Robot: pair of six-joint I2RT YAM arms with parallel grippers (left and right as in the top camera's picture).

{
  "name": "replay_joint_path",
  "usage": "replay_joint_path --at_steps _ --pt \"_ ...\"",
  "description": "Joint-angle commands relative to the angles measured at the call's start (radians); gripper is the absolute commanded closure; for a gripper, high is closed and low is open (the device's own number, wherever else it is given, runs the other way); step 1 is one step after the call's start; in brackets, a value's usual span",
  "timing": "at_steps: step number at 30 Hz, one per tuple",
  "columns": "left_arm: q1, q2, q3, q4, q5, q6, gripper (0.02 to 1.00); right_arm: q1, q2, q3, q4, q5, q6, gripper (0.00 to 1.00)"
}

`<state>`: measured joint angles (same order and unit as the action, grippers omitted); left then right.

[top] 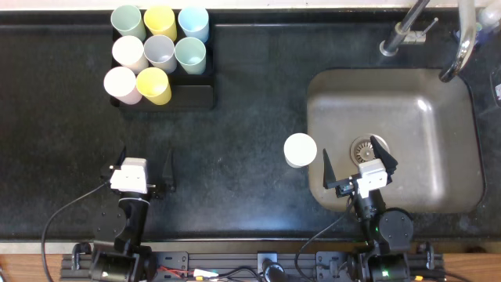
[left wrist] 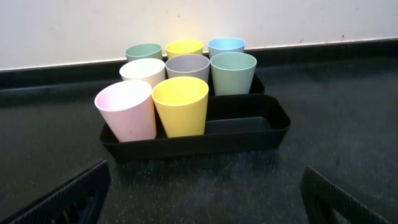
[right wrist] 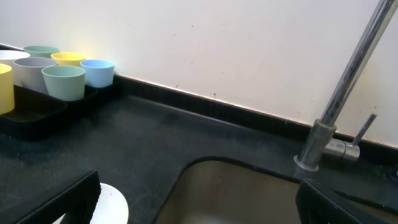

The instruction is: Store Cups

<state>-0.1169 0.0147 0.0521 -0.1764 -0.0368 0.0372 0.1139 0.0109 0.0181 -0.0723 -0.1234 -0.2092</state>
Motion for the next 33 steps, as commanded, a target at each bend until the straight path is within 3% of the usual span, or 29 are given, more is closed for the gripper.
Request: replay_joint_path --at_steps 1,24,28,33 --pt "0.006 -0.013 0.000 -0.006 0.010 0.023 0.018 0.005 -0.007 -0.013 0.005 0.002 0.007 0.003" --pt "0.006 -0.013 0.000 -0.006 0.010 0.023 0.020 0.005 -0.005 0.027 -0.006 0.001 0.007 0.005" --pt "0.006 -0.013 0.000 -0.006 0.010 0.023 0.020 0.005 0.063 0.225 -0.194 -0.029 0.007 0.003" --pt "0.006 -0.013 0.000 -0.006 0.010 0.023 0.020 0.005 0.386 0.649 -0.506 -0.037 0.007 0.003"
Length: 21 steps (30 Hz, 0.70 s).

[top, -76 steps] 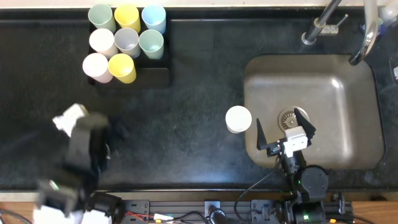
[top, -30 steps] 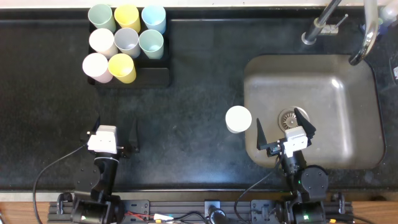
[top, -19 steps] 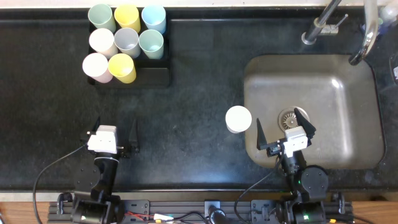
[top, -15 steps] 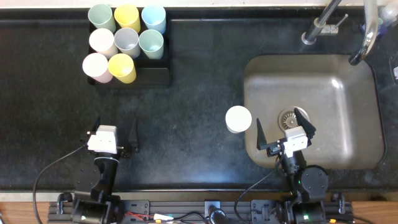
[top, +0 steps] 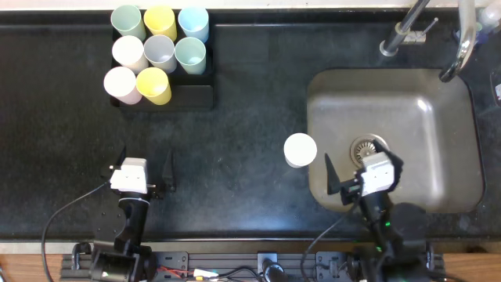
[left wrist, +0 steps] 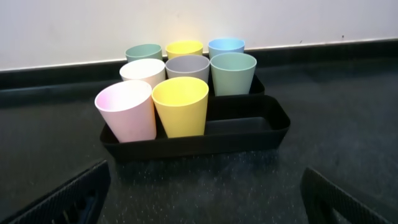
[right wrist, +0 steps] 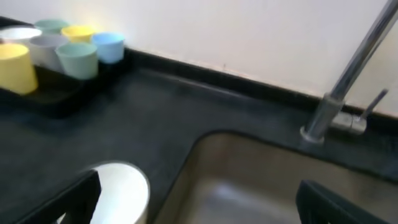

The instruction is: Store Cups

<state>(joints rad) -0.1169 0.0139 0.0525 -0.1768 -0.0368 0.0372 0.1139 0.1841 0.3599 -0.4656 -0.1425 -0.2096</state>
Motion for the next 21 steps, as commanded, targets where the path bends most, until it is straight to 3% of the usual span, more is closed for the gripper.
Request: replay_joint_path --at_steps 1,5,10,15,21 --pt "0.006 -0.012 0.000 -0.005 0.010 0.023 0.018 0.005 0.290 0.401 -0.161 -0.018 0.008 0.003" --pt "0.006 -0.012 0.000 -0.006 0.010 0.023 0.020 0.006 0.634 0.816 -0.455 -0.022 0.008 0.003" --pt "0.006 -0.012 0.000 -0.005 0.010 0.023 0.020 0.077 0.926 1.057 -0.811 -0.019 0.004 0.003" --pt "0.006 -0.012 0.000 -0.005 0.010 0.023 0.018 0.183 1.096 1.062 -0.903 0.091 -0.082 0.005" --pt "0.006 -0.012 0.000 -0.005 0.010 0.023 0.018 0.195 1.252 1.061 -0.913 0.046 -0.218 0.003"
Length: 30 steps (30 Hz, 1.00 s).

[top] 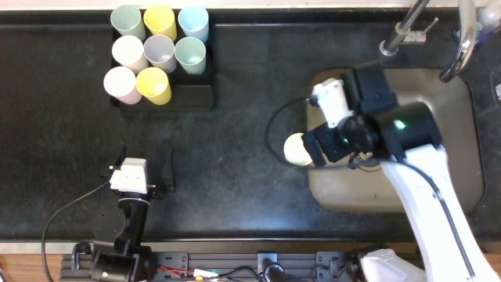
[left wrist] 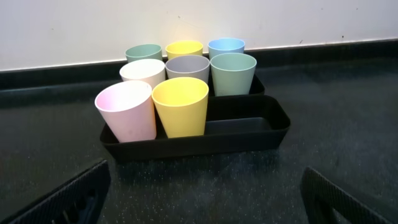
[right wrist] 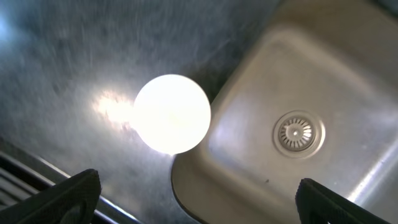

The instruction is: Store Cups

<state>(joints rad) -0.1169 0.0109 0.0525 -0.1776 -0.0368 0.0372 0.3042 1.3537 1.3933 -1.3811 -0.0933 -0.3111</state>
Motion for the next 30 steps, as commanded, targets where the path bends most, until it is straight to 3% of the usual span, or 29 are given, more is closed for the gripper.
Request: replay_joint_path --at_steps 1,30 --pt "0.006 -0.009 0.000 -0.005 0.010 0.023 0.020 0.003 0.107 0.027 0.006 -0.003 -0.132 0.003" --pt "0.006 -0.009 0.000 -0.005 0.010 0.023 0.018 -0.045 0.417 0.027 0.084 0.008 -0.195 0.003"
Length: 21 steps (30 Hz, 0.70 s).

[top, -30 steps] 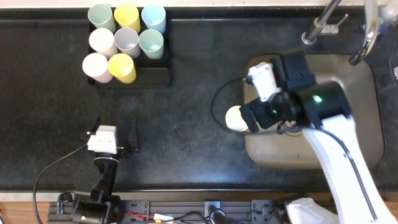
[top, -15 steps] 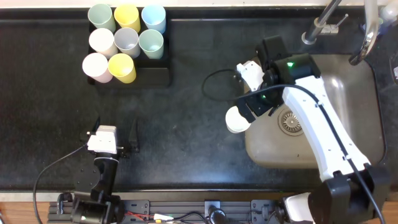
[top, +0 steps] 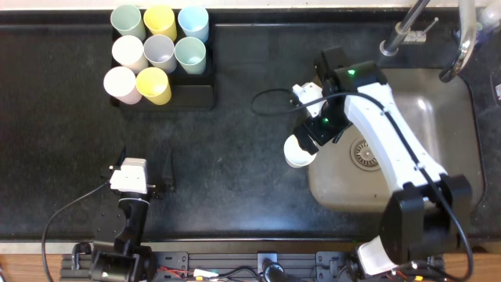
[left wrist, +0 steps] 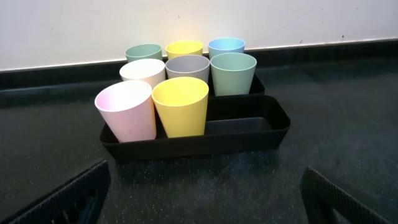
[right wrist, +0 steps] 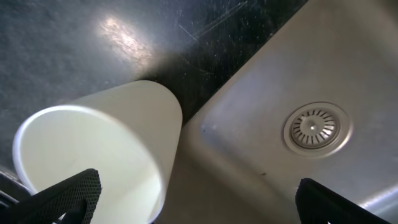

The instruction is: Store Cups

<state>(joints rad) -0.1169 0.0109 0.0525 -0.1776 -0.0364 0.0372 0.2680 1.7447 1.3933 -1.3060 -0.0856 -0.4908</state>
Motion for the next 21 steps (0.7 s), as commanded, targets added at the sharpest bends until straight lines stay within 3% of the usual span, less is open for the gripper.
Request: replay_joint_path --at_steps 1,14,15,16,17,18,21 --pt "0.006 -0.009 0.000 -0.005 0.010 0.023 0.018 -0.009 0.030 0.027 0.014 0.000 -0.015 0.001" --pt "0.006 -0.009 0.000 -0.005 0.010 0.023 0.018 -0.013 0.060 0.025 0.029 -0.001 -0.019 0.014" --pt "0.006 -0.009 0.000 -0.005 0.010 0.023 0.018 -0.013 0.060 0.025 0.030 -0.003 -0.019 0.075" --pt "0.006 -0.009 0.000 -0.005 0.010 0.023 0.018 -0.013 0.060 0.025 0.028 -0.016 -0.019 0.303" --pt "0.006 -0.009 0.000 -0.005 0.010 0.023 0.020 -0.013 0.060 0.025 0.027 -0.031 -0.019 0.801" --pt "0.006 -0.009 0.000 -0.005 0.010 0.023 0.020 -0.011 0.060 0.025 0.027 -0.047 -0.017 0.956" --pt "0.006 -0.009 0.000 -0.005 0.010 0.023 0.018 0.004 0.056 0.026 0.023 -0.093 0.015 0.956"
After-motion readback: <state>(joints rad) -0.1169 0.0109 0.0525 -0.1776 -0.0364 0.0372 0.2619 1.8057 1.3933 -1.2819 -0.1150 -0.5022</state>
